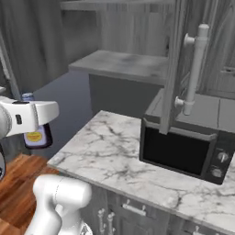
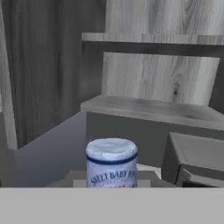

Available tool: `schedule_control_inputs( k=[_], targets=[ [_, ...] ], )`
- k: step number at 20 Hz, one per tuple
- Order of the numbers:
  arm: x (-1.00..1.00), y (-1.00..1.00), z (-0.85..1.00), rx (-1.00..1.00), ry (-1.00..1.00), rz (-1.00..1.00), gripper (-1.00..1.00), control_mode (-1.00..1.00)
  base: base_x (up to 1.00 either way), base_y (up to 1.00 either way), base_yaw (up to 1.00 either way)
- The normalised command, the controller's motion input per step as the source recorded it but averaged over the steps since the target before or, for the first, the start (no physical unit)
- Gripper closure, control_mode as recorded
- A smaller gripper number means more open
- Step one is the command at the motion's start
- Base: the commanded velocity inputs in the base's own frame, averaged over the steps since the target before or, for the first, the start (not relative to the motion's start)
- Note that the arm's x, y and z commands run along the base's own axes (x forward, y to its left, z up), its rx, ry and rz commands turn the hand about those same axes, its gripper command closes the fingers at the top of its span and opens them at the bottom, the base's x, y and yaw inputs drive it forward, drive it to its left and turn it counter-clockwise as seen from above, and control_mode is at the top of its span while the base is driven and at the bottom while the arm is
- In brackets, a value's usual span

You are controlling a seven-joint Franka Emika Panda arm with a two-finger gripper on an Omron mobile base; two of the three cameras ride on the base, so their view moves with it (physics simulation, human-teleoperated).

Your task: Take 2 condiments from the cabinet and move them on the counter near the stove.Make sure the condiments are lined up with each other, next to each other.

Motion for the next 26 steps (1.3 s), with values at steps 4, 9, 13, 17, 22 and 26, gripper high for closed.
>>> schedule_control_inputs(
  k=[4, 9, 13, 17, 22, 26],
  targets=[
    [0.00, 0.00, 0.00, 0.00, 0.00, 0.00, 1.00, 1.00, -0.40, -0.49, 0.86],
    [0.00, 0.00, 0.00, 0.00, 0.00, 0.00, 1.00, 1.00, -0.18, -0.20, 0.98],
    [0.00, 0.00, 0.00, 0.00, 0.00, 0.00, 1.00, 1.00, -0.10, -0.08, 1.00],
    [0.00, 0.00, 0.00, 0.00, 0.00, 0.00, 1.00, 1.00, -0.21, 0.04, 1.00],
    [0.00, 0.00, 0.00, 0.00, 0.00, 0.00, 1.00, 1.00, -0.46, 0.59, 0.80],
    [0.00, 0.00, 0.00, 0.00, 0.00, 0.00, 1.00, 1.00, -0.42, 0.83, 0.43]
  ],
)
